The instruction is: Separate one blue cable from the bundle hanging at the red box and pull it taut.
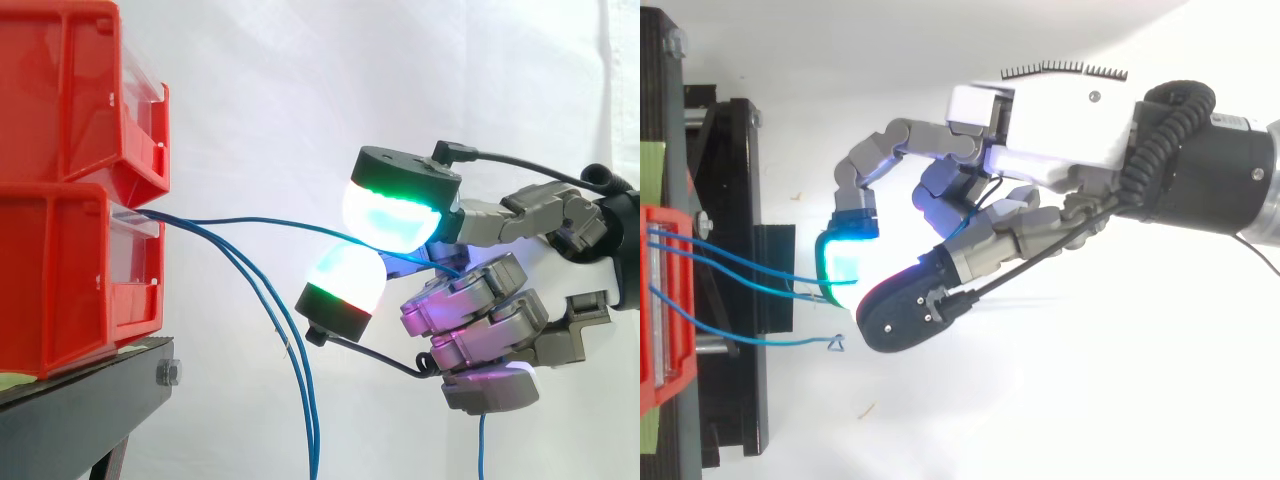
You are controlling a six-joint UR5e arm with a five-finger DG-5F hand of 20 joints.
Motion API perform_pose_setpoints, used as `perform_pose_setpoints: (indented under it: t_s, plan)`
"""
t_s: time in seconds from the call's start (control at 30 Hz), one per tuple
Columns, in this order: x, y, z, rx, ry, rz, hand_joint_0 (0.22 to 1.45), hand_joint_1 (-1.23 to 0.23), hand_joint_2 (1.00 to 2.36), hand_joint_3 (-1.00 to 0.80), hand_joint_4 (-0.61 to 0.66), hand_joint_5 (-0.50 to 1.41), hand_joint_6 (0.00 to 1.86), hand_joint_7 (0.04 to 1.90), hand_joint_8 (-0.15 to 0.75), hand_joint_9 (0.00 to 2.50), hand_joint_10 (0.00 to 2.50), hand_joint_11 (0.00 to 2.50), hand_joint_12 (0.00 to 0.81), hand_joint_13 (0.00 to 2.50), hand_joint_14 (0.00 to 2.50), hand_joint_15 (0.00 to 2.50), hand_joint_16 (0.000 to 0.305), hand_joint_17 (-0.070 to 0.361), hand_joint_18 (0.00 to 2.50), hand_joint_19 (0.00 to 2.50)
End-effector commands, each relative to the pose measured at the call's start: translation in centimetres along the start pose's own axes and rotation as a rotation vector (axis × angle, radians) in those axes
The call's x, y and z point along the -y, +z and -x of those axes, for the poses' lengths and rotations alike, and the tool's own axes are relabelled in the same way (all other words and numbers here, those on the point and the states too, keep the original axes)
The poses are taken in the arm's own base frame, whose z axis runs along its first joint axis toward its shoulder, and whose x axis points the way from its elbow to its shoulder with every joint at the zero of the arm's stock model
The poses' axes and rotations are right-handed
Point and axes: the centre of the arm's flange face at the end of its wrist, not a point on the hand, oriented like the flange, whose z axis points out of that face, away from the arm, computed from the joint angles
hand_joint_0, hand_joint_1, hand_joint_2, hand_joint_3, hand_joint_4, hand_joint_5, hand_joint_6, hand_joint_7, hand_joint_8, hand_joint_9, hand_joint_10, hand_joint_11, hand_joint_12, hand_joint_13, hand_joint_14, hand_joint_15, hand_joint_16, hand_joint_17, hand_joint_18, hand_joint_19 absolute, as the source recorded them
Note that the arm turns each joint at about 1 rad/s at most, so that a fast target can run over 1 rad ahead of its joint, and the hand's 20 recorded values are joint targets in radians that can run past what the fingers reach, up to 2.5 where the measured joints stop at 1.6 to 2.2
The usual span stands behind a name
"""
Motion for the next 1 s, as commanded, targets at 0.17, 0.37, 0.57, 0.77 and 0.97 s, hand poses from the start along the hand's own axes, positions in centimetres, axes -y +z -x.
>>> perform_pose_setpoints:
  t_s: [0.17, 0.37, 0.57, 0.77, 0.97]
  plan:
    - [0.07, -0.02, 0.37, 0.049, -0.021, -0.006, 0.66, -0.84, 1.00, -0.50, 0.02, -0.18, 0.88, 1.05, 0.278, 0.92, 1.83, 1.34, 0.321, 1.08, 1.87, 1.49, 0.037, 0.082, 1.22, 1.22]
    - [-0.01, -0.07, 0.68, 0.078, -0.045, -0.008, 0.57, -0.76, 1.00, -0.50, 0.02, -0.18, 0.88, 1.03, 0.281, 0.92, 1.86, 1.30, 0.328, 1.09, 1.89, 1.47, 0.038, 0.085, 1.23, 1.24]
    - [-0.05, -0.09, 0.36, 0.075, -0.046, -0.007, 0.47, -0.56, 1.00, -0.50, 0.06, -0.17, 0.87, 0.97, 0.317, 0.93, 1.99, 1.18, 0.363, 1.10, 2.06, 1.33, 0.045, 0.102, 1.28, 1.22]
    - [-0.05, -0.09, 0.36, 0.075, -0.046, -0.007, 0.49, -0.39, 1.00, -0.50, 0.06, -0.17, 0.86, 0.97, 0.312, 0.95, 1.94, 1.19, 0.358, 1.09, 2.10, 1.29, 0.043, 0.098, 1.27, 1.24]
    - [-0.06, -0.07, 0.35, 0.075, -0.045, -0.006, 0.63, -0.42, 1.00, -0.50, 0.04, -0.17, 0.85, 1.03, 0.275, 0.98, 1.74, 1.37, 0.326, 1.08, 2.02, 1.41, 0.036, 0.081, 1.22, 1.31]
